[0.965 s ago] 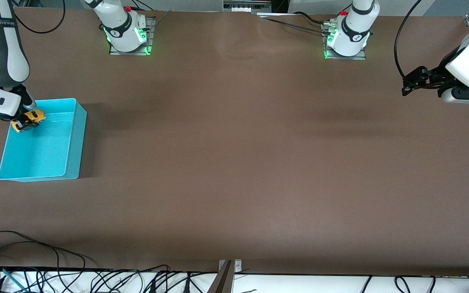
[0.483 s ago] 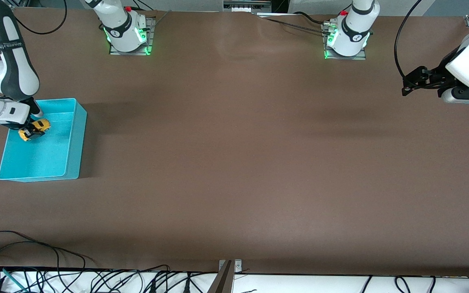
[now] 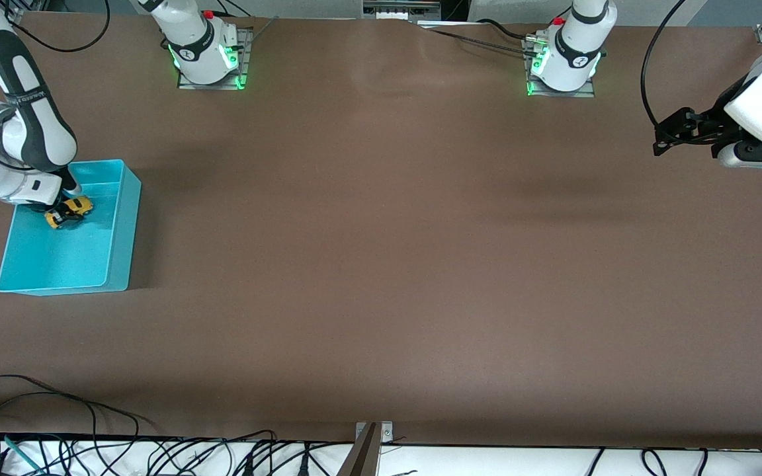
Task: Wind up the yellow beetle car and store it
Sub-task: 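Lower the car into the blue bin and open the right gripper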
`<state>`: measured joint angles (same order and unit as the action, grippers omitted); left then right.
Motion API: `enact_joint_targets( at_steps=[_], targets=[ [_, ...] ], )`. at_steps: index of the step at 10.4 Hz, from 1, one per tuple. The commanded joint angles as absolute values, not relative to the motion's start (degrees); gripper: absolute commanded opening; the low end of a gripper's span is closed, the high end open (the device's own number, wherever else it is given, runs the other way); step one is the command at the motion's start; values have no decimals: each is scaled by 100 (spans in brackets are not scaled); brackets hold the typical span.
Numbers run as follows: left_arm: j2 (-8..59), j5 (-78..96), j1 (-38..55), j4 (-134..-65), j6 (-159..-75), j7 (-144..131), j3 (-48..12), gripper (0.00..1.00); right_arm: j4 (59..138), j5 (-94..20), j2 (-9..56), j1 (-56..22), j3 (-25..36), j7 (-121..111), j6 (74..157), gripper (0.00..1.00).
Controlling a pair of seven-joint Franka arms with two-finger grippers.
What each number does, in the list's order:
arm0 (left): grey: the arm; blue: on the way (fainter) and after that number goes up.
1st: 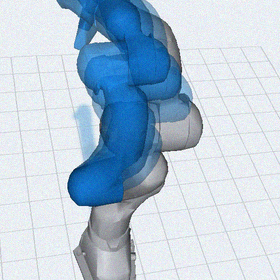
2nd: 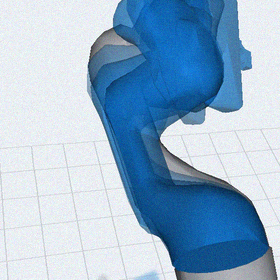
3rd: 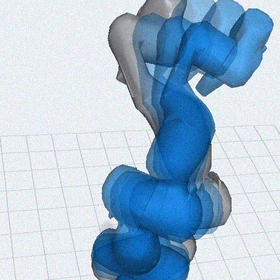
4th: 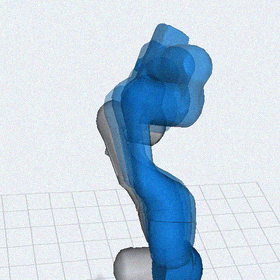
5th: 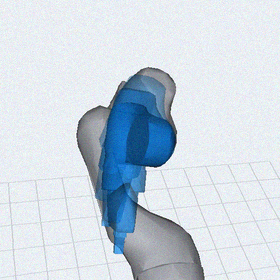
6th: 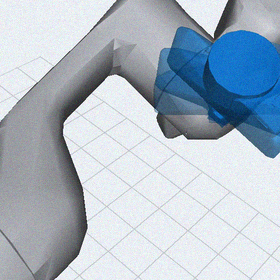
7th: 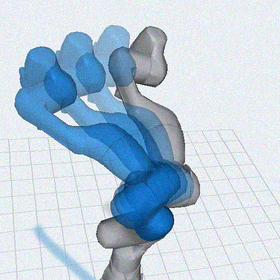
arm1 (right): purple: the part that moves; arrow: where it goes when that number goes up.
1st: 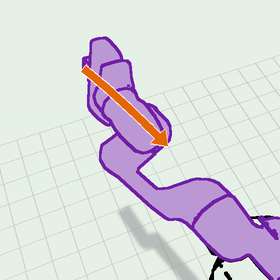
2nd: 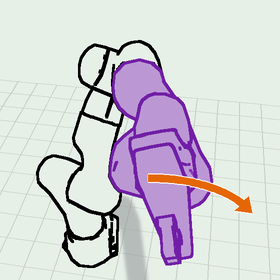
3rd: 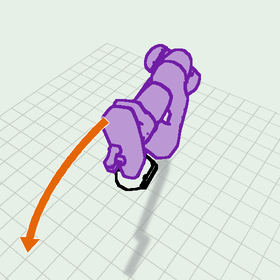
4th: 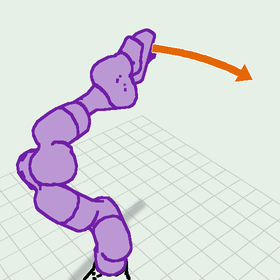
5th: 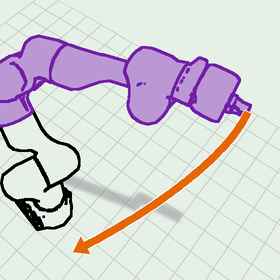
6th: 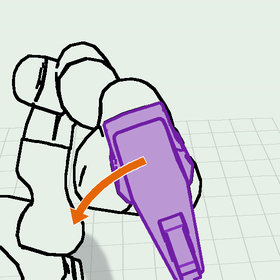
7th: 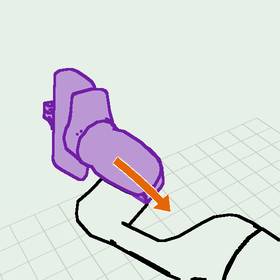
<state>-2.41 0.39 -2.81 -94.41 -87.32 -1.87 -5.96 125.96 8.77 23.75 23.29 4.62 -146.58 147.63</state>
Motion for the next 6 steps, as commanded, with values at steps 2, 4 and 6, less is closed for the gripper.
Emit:
enact_joint_targets(
  at_steps=[2,4,6],
  targets=[
    [-202,123,-299,-9299,-8604,-176,-606,100,12543,459,2251,2417,352,-14809,14400,76],
    [-202,123,-308,-9299,-8604,-184,-598,100,12367,352,2005,2408,220,-14810,13635,100],
    [-202,132,-308,-9299,-8604,-176,-598,100,12200,316,1698,2399,115,-14783,13046,100]
  ],
)
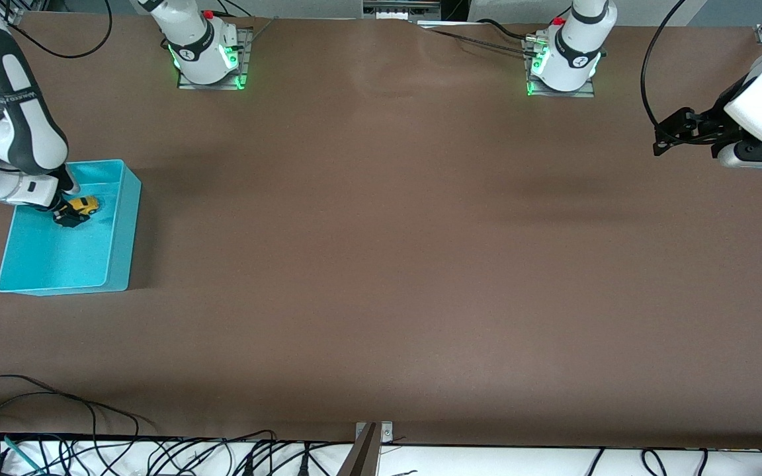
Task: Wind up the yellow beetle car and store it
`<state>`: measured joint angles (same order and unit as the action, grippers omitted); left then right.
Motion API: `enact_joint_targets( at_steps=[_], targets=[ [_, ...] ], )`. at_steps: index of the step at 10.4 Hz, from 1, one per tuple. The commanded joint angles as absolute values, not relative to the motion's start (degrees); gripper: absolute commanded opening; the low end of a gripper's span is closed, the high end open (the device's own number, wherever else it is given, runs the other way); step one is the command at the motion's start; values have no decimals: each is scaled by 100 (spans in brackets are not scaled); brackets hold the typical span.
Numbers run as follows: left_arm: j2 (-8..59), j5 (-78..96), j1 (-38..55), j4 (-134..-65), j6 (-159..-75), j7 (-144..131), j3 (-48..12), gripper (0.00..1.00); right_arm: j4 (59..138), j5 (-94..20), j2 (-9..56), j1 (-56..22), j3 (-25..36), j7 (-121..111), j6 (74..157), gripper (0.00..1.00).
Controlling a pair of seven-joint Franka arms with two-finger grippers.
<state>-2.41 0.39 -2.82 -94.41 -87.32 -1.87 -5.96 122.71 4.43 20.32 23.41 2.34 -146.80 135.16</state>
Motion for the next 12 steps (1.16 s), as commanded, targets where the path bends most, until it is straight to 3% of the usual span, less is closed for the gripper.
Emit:
enact_joint_targets(
  at_steps=[1,5,12],
  targets=[
    [-202,123,-308,-9299,-8604,-176,-598,100,12104,316,1514,2391,71,-14748,12765,100],
    [-202,132,-308,-9299,-8604,-176,-598,100,12094,133,609,2198,-395,-14145,12262,100],
    [-202,132,-308,-9299,-8604,-176,-598,100,12006,-193,-465,863,-387,-6850,11804,100]
  ],
)
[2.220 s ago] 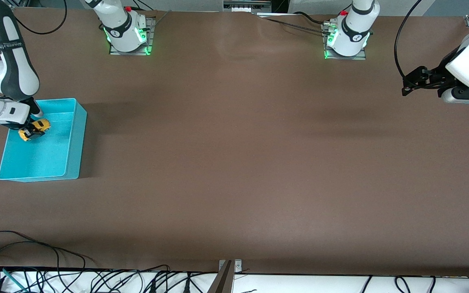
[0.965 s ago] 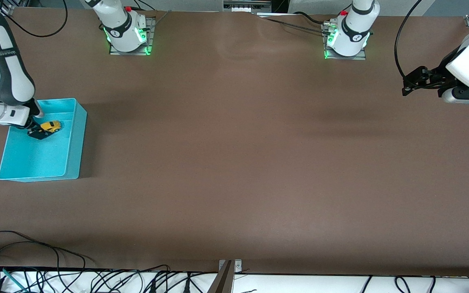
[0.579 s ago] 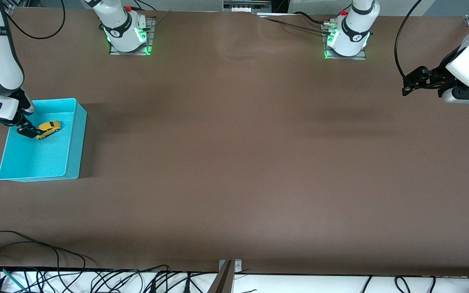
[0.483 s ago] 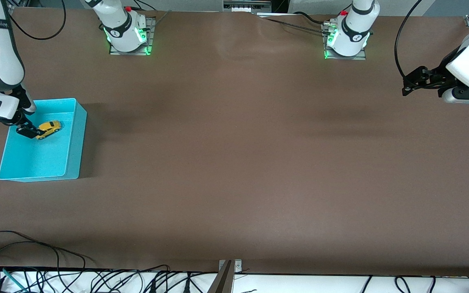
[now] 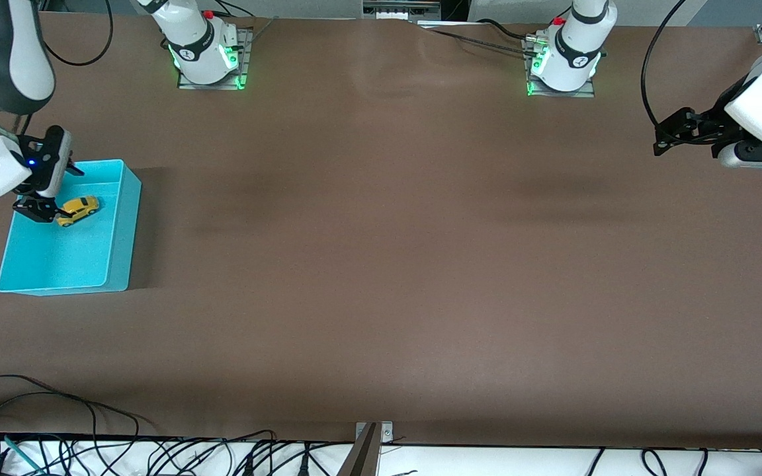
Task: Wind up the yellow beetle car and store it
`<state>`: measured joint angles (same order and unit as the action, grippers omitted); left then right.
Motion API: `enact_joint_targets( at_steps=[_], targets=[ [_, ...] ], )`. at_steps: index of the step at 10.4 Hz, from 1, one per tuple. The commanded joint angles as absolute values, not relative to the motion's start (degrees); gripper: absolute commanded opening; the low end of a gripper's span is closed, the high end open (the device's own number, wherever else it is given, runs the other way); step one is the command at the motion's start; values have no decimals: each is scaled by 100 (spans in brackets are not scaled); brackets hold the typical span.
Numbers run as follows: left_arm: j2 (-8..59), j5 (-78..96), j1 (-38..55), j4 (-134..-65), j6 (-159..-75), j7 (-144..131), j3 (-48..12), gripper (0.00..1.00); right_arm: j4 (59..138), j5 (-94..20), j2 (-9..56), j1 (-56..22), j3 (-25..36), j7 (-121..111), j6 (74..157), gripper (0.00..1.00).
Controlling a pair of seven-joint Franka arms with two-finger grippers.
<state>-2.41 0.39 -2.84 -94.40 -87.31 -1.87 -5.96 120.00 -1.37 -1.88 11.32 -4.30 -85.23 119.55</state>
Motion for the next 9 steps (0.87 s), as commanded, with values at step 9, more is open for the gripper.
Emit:
enact_joint_targets(
  at_steps=[9],
  targets=[
    [-202,132,-308,-9299,-8604,-176,-598,100,10164,-62,-563,45,-422,-944,10086,100]
  ],
)
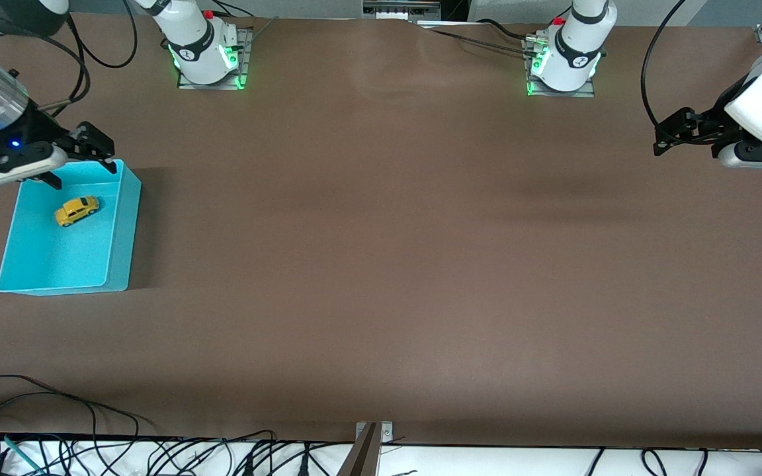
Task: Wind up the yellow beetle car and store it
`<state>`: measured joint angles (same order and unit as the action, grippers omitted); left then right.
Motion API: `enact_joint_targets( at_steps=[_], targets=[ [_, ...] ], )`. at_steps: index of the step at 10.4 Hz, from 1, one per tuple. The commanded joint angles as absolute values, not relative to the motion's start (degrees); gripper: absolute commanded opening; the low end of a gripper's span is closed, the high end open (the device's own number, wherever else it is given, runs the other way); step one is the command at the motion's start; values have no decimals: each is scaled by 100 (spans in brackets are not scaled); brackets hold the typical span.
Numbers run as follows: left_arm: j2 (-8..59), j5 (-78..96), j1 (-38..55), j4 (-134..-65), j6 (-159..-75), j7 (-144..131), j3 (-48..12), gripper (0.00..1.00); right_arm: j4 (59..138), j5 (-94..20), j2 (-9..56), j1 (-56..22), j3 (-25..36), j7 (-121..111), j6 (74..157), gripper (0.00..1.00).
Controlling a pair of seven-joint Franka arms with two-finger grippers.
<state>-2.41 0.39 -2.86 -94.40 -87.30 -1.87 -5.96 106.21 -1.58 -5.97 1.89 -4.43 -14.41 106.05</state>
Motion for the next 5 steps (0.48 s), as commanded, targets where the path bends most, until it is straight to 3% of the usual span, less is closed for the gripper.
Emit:
enact_joint_targets(
  at_steps=[1,5],
  targets=[
    [-202,132,-308,-9299,-8604,-176,-598,100,9708,121,-510,-52,-413,-505,9576,100],
    [-202,132,-316,-9299,-8604,-167,-598,100,9203,158,-229,-114,-352,-395,9457,100]
  ],
)
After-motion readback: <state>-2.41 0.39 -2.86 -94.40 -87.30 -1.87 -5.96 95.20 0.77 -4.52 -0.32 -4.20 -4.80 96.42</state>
